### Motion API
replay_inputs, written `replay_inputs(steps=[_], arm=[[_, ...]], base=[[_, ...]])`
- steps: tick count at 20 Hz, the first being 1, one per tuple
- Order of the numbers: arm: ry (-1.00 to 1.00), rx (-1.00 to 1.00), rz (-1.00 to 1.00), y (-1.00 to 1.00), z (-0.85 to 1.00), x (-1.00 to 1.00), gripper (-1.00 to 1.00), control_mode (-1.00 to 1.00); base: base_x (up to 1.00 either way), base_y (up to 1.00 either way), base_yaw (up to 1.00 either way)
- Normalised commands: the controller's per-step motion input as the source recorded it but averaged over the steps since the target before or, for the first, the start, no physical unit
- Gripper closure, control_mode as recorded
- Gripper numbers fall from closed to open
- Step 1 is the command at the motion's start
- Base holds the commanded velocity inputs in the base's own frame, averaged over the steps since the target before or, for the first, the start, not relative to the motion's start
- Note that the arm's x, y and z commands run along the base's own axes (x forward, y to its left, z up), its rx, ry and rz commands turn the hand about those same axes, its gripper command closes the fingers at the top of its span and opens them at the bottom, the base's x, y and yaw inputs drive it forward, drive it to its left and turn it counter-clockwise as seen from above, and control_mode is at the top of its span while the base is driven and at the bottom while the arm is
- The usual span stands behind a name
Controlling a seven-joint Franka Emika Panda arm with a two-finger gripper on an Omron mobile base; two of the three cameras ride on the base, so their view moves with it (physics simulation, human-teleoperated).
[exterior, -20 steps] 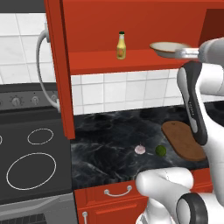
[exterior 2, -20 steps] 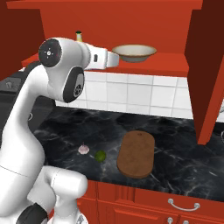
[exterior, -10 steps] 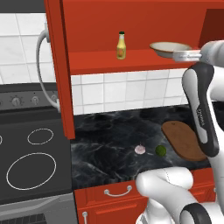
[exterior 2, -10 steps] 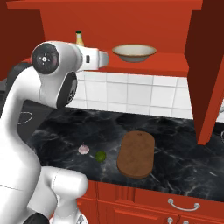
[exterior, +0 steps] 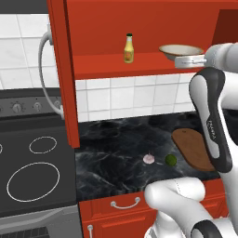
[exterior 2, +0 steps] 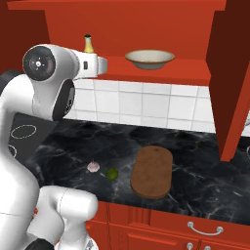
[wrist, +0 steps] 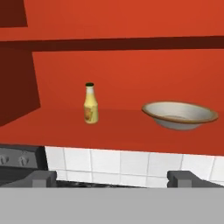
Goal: Open the cabinet. Place the bowl and condiment on the counter. Then place the lime and garlic on the cutting board.
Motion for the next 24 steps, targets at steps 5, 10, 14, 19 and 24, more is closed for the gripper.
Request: replay_inputs(steps=[5,10,14,19,24], arm=[[0.13,0.0,0.04,0.06,0.13,-0.12,-1.0,-1.0],[0.01,0.0,0.07,0.06,0.0,-0.3,-1.0,-1.0],[0.0,0.0,0.07,0.22,0.0,-0.24,-1.0,-1.0],[0.02,0.0,0.01,0.28,0.0,-0.04,-1.0,-1.0],[0.05,0.0,0.0,0.26,0.0,0.0,-1.0,-1.0]], base=[[0.0,0.0,0.0],[0.0,0.0,0.0],[0.0,0.0,0.0],[0.0,0.0,0.0],[0.0,0.0,0.0]])
